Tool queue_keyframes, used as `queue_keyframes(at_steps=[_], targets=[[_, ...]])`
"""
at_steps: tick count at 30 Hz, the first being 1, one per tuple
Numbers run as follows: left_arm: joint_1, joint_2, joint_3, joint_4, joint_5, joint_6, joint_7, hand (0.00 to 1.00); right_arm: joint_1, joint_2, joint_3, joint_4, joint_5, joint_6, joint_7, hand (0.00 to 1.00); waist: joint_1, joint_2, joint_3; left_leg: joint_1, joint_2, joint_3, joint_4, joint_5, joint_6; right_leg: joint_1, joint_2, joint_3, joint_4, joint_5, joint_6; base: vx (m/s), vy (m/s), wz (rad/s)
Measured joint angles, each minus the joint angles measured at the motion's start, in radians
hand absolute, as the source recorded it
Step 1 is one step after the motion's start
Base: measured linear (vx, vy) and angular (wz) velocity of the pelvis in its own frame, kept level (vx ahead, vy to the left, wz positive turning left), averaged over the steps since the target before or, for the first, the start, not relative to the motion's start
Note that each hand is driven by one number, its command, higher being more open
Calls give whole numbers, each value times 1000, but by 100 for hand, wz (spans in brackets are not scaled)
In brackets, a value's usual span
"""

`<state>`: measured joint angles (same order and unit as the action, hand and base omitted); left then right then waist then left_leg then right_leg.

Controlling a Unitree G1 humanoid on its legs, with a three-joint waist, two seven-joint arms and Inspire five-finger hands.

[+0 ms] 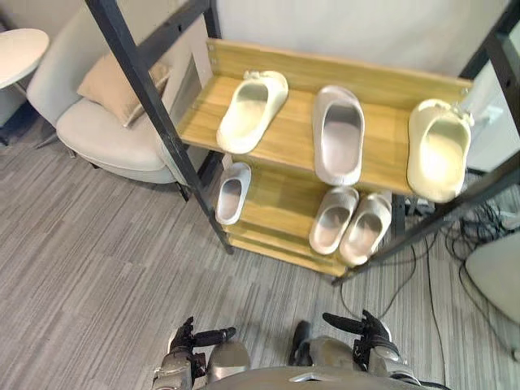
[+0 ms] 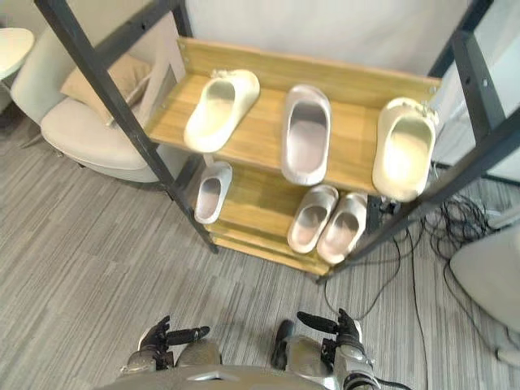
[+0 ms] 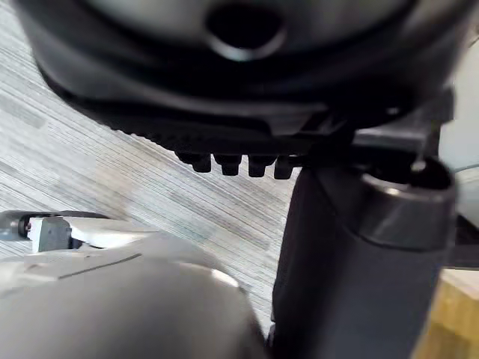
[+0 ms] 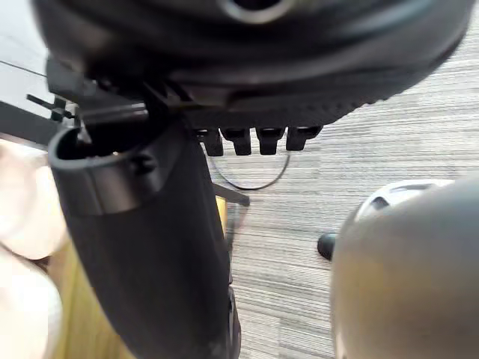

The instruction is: Organize the slippers on the shoe rack

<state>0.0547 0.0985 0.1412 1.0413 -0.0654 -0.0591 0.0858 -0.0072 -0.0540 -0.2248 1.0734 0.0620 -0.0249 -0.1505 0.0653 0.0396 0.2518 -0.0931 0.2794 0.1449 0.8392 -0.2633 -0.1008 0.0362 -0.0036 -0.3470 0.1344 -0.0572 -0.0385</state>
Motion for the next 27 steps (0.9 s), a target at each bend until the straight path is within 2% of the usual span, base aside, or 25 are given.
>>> queue_keyframes(at_steps=[1, 3, 4, 5, 6, 9, 12, 21, 27], targets=[[-2, 2, -6, -7, 0, -3, 0, 100, -2, 2, 0, 0, 12, -1, -3, 100, 5, 0, 0, -21, -5, 13, -48, -15, -2, 14, -3, 1, -15, 3, 5, 215, 33, 4], [-6, 3, -18, -8, 0, -5, -2, 100, -7, 6, 0, 1, 20, 0, -4, 100, 11, -2, 0, -40, -53, -5, -301, -16, -3, 23, -21, 16, -26, 8, 27, 180, 129, -13], [-6, 3, -20, -7, 0, -4, -2, 100, -9, 5, -1, 1, 20, 0, -4, 100, 11, -1, 0, -35, -72, -24, -387, 2, -8, 23, -30, 22, -26, 7, 37, 129, 184, -22], [-7, 1, -26, -4, 0, -4, -2, 100, -9, 2, -1, 3, 20, 0, -4, 100, 11, 9, -3, -24, -90, -38, -455, 81, 9, 25, -33, 34, -26, 7, 54, 136, 185, -13], [-10, 20, -37, 5, 1, -4, 0, 100, -7, 7, 2, 4, 20, 2, -4, 100, 13, -20, -5, 14, -132, -26, -508, 99, 18, 37, -59, 47, -47, 13, 78, 161, 213, -5], [-9, 40, -57, 11, 1, -4, 0, 100, 1, 21, 7, 11, 19, 2, -2, 100, 13, -49, -15, 24, -172, -14, -510, 99, 28, 60, -95, 56, -88, 24, 103, 134, 172, 0], [-6, 39, -61, 24, 21, -2, 0, 100, 0, 23, 8, 11, 16, 0, 3, 100, 13, -47, -17, 67, -185, 4, -518, 88, 46, 90, -104, 86, -96, 24, 104, 53, 116, -20], [7, 49, -125, 44, 76, -3, -7, 100, 20, 2, 35, 48, -41, 5, 23, 100, 9, -35, -62, 114, -197, 11, -613, 115, 60, 88, -97, 120, -124, 41, 112, -16, -7, -9], [8, 55, -131, 44, 79, -6, -17, 100, -8, -9, 183, 60, -96, 6, 61, 100, 15, -45, -69, 118, -216, 0, -657, 144, 69, 89, -103, 114, -153, 57, 112, -6, -2, 6]])
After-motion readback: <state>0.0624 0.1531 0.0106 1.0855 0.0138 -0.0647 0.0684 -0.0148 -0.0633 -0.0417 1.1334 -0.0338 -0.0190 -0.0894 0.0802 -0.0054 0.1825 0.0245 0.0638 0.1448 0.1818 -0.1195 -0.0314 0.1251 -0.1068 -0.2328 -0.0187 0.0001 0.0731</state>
